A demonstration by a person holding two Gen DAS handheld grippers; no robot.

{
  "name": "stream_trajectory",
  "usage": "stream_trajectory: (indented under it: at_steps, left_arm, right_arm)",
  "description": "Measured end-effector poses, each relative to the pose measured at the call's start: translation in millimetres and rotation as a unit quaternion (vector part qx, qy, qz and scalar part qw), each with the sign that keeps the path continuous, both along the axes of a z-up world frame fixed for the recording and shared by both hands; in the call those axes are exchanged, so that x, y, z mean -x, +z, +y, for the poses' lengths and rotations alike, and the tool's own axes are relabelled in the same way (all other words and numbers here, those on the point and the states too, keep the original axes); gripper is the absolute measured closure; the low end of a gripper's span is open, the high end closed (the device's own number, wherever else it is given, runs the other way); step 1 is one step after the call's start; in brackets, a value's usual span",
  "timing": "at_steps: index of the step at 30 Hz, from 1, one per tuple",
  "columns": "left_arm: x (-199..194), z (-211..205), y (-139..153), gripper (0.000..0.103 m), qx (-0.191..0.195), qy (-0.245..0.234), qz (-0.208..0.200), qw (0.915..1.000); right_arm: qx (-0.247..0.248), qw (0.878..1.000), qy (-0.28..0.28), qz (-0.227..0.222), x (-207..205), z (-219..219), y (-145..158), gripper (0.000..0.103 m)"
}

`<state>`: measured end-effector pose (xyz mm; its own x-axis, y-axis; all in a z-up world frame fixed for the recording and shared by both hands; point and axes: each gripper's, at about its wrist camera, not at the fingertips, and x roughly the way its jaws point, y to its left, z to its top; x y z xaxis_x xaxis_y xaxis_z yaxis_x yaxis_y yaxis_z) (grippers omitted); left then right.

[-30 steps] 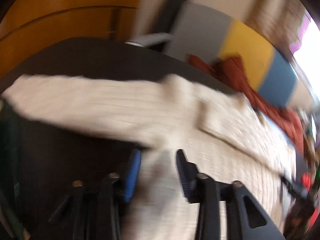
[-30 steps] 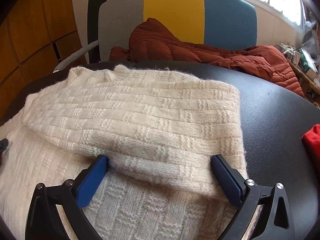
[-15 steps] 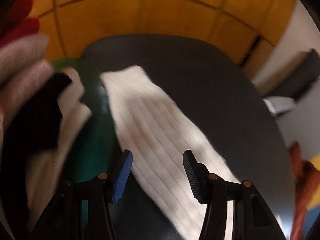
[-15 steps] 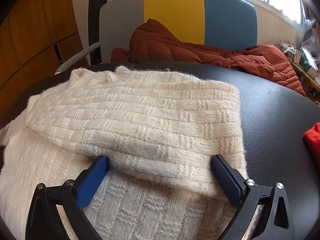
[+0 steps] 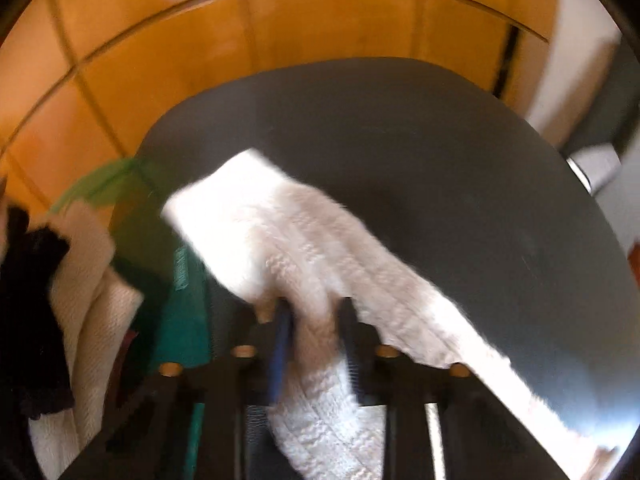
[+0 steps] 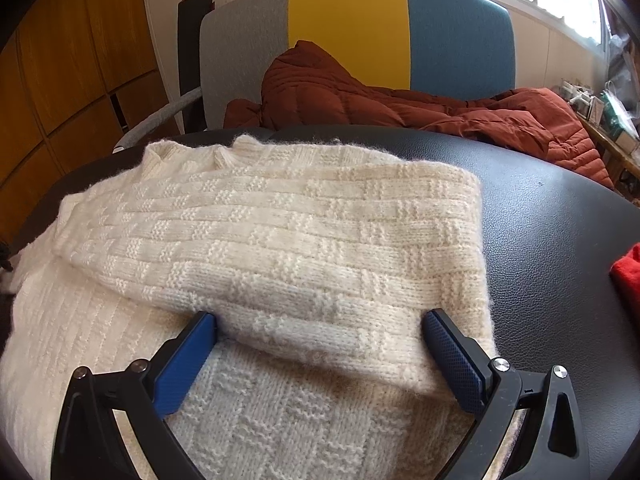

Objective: Fold clothes

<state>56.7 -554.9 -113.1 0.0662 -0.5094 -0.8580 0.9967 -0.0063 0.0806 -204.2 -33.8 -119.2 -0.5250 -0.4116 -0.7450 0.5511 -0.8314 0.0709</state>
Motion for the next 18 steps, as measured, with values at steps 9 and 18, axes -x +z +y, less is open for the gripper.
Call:
stream_trajectory:
  at_steps: [9, 18]
  left_arm:
    - [18, 43, 48, 0.092, 0.039, -0.086, 0.144, 0.9850]
    - [104, 184, 91, 0.091, 0.049, -0.351, 0.227, 0.9070]
  right_arm:
    - [-0.004, 1.000, -0.001, 0.002, -1, -1, 0, 0.000]
    - [-0.005, 1.000, -0.002, 0.002, -2, -2, 0, 0.000]
